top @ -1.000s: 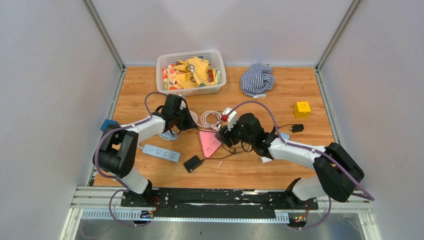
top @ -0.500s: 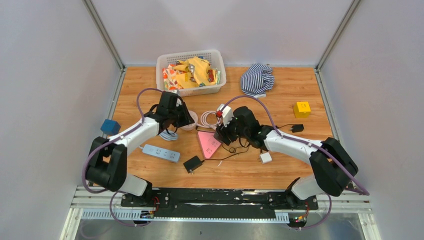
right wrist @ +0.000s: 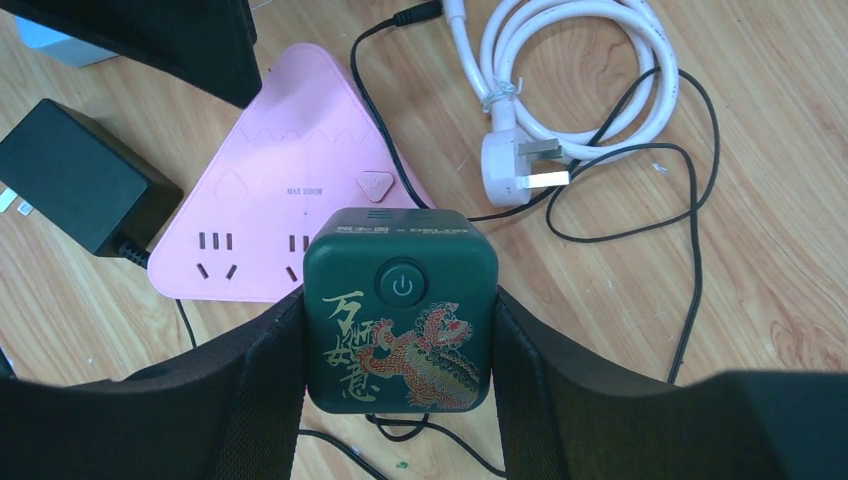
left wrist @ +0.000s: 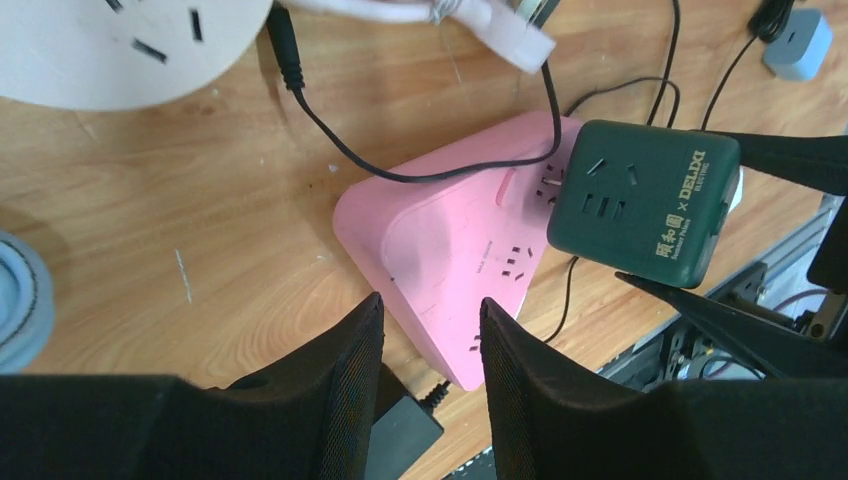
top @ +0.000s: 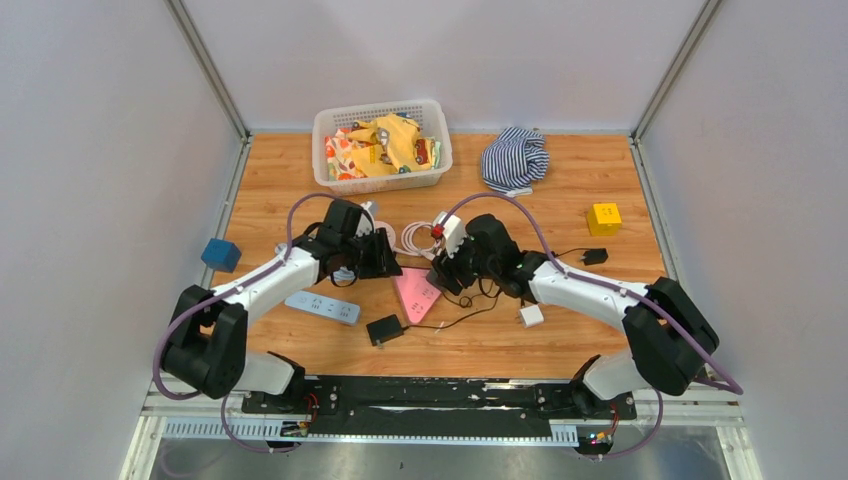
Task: Insert the plug
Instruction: Insert the plug into the socket.
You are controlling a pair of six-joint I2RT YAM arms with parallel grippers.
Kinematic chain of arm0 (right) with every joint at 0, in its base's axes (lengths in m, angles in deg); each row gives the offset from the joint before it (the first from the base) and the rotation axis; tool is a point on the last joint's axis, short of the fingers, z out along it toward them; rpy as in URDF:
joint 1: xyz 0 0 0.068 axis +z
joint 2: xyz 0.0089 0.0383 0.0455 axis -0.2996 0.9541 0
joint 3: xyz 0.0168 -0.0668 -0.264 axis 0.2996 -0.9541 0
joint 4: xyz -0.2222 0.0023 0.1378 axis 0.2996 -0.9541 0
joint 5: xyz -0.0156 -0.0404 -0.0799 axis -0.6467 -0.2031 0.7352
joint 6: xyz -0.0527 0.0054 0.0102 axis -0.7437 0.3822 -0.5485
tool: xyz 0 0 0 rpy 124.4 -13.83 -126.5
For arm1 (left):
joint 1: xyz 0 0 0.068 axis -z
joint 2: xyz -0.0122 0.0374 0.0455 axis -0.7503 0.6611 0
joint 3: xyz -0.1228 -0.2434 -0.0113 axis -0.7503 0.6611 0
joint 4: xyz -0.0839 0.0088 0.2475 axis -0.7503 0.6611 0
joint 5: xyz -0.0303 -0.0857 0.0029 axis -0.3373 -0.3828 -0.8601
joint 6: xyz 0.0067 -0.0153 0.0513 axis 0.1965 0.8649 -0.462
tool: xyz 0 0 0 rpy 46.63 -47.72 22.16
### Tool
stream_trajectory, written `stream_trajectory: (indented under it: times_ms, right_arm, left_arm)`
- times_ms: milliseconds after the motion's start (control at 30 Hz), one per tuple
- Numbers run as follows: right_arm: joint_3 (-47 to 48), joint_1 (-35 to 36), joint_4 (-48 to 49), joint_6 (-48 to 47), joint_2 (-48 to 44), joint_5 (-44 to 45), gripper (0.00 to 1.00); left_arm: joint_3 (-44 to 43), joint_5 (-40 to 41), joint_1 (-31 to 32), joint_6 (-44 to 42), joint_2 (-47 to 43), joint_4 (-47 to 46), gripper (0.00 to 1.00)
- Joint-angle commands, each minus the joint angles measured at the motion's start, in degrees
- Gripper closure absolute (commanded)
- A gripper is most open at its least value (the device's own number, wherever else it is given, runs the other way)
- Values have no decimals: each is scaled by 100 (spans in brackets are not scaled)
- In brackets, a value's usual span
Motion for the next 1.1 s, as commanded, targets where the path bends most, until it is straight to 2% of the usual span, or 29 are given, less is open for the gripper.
stream_trajectory:
  times_ms: [0,333,667,1067]
  right_arm:
    - [-22,248,-847,65,10,-154,100]
    - [93,510,-907,52,348,108,100]
    - [91,626,-1101,148,687,347,100]
    - [-889,632,-484,890,200,735,100]
  left_arm:
    - [177,-268,77,-129,-80,81,57]
    - [198,4,78,-305,572,-98,58]
    - [327,80,78,-247,541,-241,63]
    - [288,424,76,-258,615,-138,65]
